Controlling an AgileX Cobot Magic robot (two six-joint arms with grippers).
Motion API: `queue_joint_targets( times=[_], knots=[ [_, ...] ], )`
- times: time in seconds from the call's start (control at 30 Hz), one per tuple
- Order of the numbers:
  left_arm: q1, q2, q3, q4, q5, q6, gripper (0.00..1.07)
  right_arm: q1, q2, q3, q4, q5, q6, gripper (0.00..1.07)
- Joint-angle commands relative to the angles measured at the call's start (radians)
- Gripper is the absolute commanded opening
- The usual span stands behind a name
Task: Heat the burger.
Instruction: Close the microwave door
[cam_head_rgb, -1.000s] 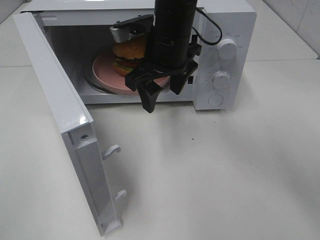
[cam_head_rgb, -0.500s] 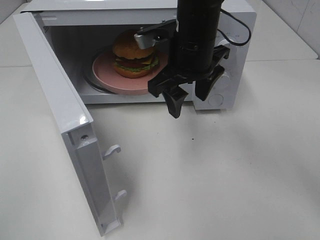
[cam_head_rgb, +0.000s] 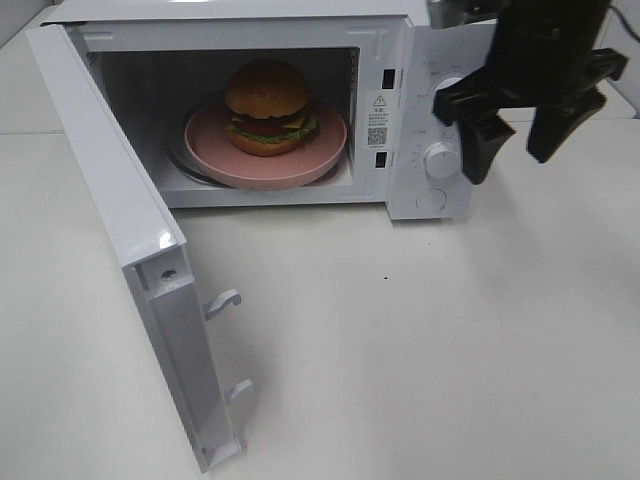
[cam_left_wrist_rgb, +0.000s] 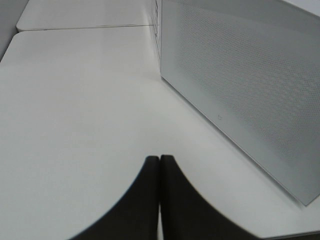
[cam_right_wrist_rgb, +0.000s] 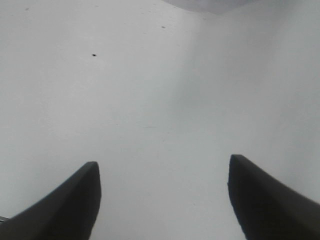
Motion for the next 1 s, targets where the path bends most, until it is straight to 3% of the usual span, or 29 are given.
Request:
queue_joint_targets(
  times=[0.03, 0.13, 0.2, 0.4, 0.5, 0.57, 1.0],
  knots=[
    [0.001, -0.02, 0.002, -0.003, -0.015, -0.004, 0.0, -0.114, -0.078, 0.039, -0.004, 0.025, 0.006, 0.67],
    [0.001, -0.02, 0.002, -0.003, -0.015, -0.004, 0.0, -0.137, -0.094, 0.046, -0.006, 0.025, 0.006, 0.67],
    [0.001, -0.02, 0.002, -0.004, -0.015, -0.004, 0.0, -0.229, -0.167, 0.089, -0.006, 0.025, 0.011, 0.67],
    [0.001, -0.02, 0.002, -0.004, -0.015, -0.004, 0.0, -0.307, -0.304, 0.185, -0.012, 0.025, 0.021, 0.67],
    [0.001, -0.02, 0.002, -0.004, -0.015, -0.004, 0.0, -0.31, -0.325, 0.206, -0.016, 0.025, 0.022, 0.67],
    [0.001, -0.02, 0.002, -0.003, -0.015, -0.004, 0.0, -0.316, -0.43, 0.298, -0.019, 0.025, 0.025, 0.67],
    [0.001, -0.02, 0.002, -0.004, -0.015, -0.004, 0.0, -0.316, -0.837, 0.596, -0.018, 0.012, 0.043, 0.67]
  ],
)
